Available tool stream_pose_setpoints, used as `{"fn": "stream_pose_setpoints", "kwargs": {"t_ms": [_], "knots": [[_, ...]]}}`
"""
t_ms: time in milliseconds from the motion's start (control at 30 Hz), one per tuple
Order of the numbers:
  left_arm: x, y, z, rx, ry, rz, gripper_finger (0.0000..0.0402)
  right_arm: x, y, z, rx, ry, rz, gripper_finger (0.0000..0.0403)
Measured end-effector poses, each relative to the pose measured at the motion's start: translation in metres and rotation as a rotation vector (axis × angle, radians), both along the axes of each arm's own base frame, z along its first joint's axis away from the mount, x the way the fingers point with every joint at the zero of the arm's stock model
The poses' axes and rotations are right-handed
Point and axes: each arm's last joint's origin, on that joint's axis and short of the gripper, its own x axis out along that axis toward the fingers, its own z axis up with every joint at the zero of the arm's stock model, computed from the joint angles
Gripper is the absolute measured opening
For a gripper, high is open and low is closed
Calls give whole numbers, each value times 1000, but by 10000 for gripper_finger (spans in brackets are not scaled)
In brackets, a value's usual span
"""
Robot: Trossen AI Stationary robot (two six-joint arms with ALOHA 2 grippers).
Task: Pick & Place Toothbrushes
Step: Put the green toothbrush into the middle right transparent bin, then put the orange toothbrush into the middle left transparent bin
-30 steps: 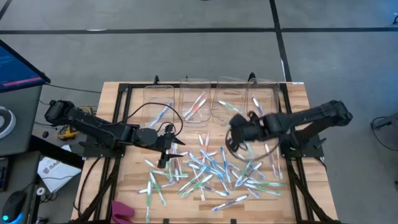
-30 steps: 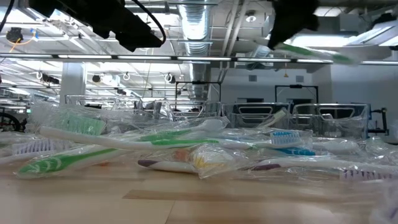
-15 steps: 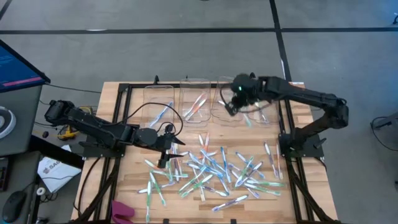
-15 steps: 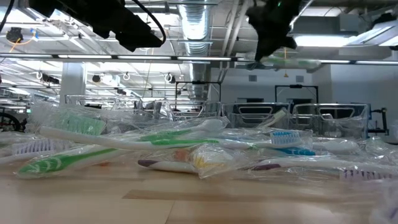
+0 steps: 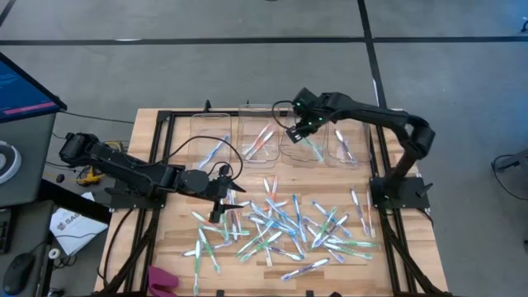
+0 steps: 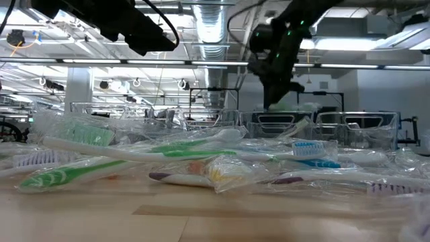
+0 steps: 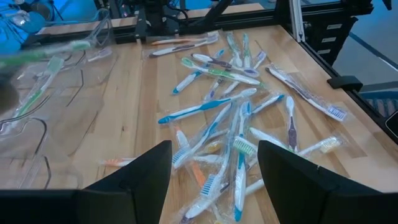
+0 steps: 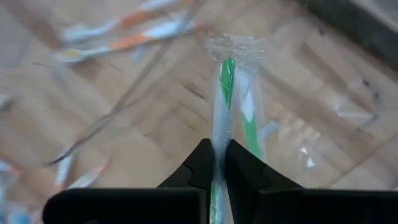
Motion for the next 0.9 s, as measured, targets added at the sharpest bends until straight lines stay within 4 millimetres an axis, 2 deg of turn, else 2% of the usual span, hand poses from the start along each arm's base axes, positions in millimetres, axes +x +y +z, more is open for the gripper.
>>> {"fn": "stream_pose_setpoints", "kwargs": {"t_ms": [100,200,400,567,700,900], "knots": [[0,0,0,6,0,-3,232,2,-9,-14,25,37,-22,37],[0,0,0,28,-1,-13,232,4,-15,-19,47,74,-35,66],[0,0,0,31,-1,-14,232,12,-15,-1,22,37,-25,132],[-2,0,-6,27,18,-33,232,20,-8,24,10,14,0,185],[-3,0,-8,26,23,-38,232,18,11,49,54,77,19,210],[-4,-3,-8,13,26,-74,232,2,65,88,63,117,103,225]]}}
